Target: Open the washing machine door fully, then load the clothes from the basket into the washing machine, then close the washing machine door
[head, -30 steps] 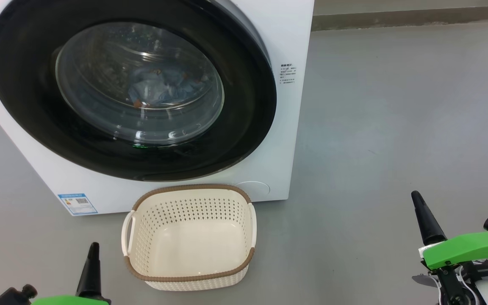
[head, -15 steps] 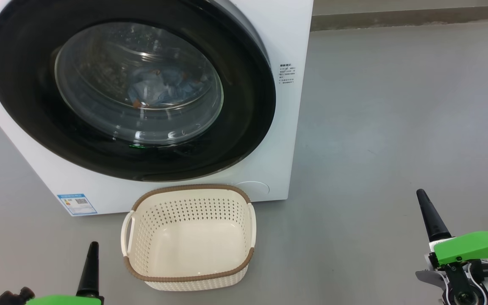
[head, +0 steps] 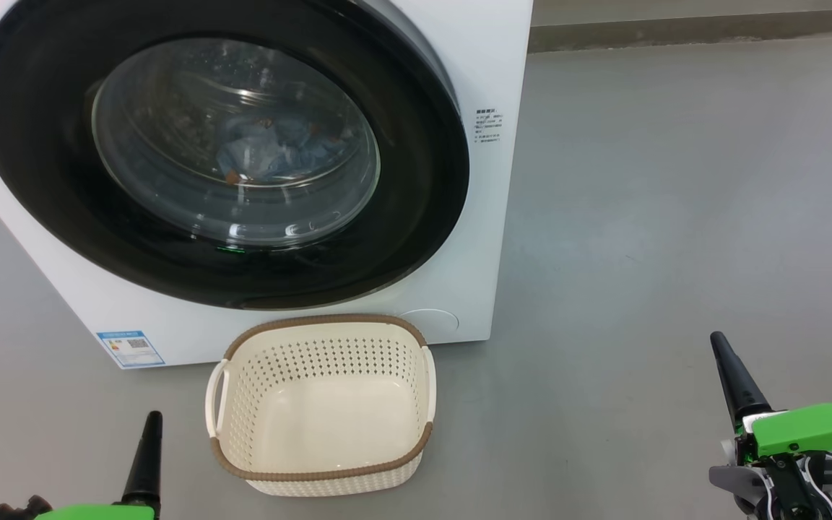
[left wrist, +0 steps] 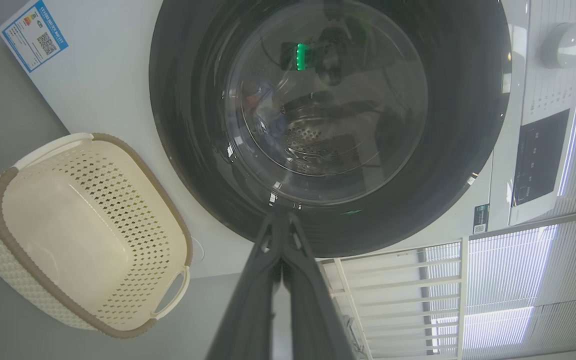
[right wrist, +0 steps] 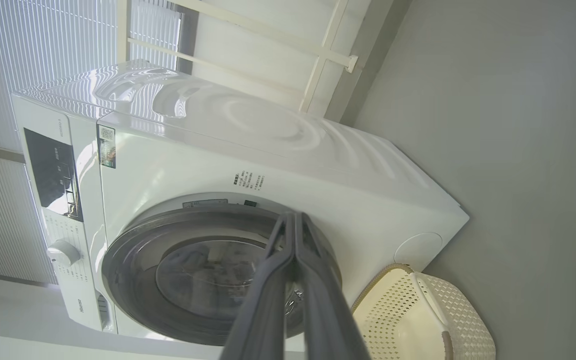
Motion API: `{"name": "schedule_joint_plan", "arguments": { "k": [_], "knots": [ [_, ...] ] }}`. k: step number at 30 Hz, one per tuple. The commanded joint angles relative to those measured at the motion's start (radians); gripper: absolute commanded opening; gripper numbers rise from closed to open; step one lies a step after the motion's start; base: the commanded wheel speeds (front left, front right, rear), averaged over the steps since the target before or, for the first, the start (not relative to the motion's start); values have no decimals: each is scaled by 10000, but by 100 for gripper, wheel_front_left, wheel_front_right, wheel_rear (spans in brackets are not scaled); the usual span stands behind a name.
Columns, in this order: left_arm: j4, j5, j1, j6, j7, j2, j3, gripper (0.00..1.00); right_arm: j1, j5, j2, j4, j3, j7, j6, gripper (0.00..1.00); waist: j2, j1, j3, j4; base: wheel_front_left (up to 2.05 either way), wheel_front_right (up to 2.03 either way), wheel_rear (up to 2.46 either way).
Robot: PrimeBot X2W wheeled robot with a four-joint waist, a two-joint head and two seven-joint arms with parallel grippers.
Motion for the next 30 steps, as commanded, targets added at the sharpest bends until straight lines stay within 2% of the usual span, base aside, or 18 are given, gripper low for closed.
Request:
{"name": "schedule_joint_plan", "arguments": {
  "k": [1,24,30],
  "knots": [
    [-322,-283,-454,-89,136,40,329,0,-167,347,-17,-333,-14,95,7,0,0,0,0,-2,0,0,0],
    [-386,-2174,-511,-166,771,-167,821,0,-33,2197,416,-482,-671,746,2,0,0,-1,1,-28,0,0,0],
    [-390,-2192,-511,-166,777,-169,826,0,-32,2214,421,-484,-679,754,2,0,0,-1,1,-29,0,0,0]
  ]
}}
